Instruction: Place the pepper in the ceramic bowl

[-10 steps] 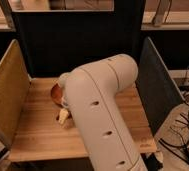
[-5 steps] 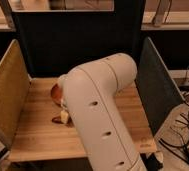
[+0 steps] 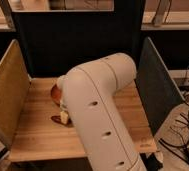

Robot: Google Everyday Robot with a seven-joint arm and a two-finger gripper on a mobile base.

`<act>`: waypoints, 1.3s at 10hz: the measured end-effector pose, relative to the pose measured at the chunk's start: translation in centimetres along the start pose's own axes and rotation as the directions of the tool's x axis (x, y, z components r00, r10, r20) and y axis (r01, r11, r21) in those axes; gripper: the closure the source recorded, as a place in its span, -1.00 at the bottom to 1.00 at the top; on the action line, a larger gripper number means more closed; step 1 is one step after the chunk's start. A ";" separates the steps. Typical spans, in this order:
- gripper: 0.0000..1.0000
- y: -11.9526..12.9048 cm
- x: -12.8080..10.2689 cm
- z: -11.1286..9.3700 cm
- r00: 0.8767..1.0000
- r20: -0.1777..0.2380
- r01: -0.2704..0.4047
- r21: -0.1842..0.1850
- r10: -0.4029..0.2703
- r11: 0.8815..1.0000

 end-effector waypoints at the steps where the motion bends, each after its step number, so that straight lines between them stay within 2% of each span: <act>1: 1.00 0.1 0.0 0.1 1.000 0.001 0.001 -0.001 -0.001 1.000; 8: 1.00 1.0 -0.5 1.1 0.999 -0.027 0.018 0.000 -0.018 1.000; 10: 1.00 0.5 -0.6 0.3 1.000 0.007 -0.003 0.014 0.003 1.000; 13: 1.00 -0.4 0.1 -2.2 0.995 0.078 -0.060 0.029 0.057 0.998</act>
